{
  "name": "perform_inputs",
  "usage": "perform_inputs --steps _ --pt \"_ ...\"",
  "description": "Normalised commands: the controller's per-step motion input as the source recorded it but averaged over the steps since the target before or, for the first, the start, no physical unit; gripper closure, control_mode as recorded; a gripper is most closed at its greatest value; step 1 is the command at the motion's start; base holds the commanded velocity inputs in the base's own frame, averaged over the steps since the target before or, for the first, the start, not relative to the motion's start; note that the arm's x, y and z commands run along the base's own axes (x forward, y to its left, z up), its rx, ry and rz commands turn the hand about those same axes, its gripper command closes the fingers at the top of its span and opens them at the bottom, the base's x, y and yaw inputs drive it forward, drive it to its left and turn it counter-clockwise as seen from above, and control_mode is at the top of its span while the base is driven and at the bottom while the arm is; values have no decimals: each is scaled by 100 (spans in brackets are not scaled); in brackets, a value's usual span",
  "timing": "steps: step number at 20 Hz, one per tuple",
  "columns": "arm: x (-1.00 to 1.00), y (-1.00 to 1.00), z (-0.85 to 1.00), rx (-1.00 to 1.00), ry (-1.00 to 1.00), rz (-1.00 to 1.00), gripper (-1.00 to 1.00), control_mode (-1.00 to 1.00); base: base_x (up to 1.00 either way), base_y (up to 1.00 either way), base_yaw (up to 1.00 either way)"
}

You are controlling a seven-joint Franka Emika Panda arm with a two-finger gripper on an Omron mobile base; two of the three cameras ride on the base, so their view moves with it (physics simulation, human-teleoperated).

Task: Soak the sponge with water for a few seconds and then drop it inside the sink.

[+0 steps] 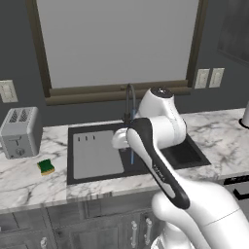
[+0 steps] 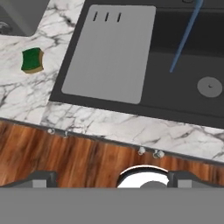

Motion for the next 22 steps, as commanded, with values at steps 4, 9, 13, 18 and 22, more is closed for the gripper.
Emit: perform_inputs --steps 4,9,13,18,22 --pt "14 28 0 0 0 0 -100 -100 0 0 0" --pt "18 33 0 0 0 0 -100 -100 0 0 0" --pt "25 48 -1 0 0 0 -100 -100 0 0 0" --pt "29 58 -12 0 0 0 -100 -100 0 0 0" --pt "37 67 -32 0 0 0 -100 -100 0 0 0"
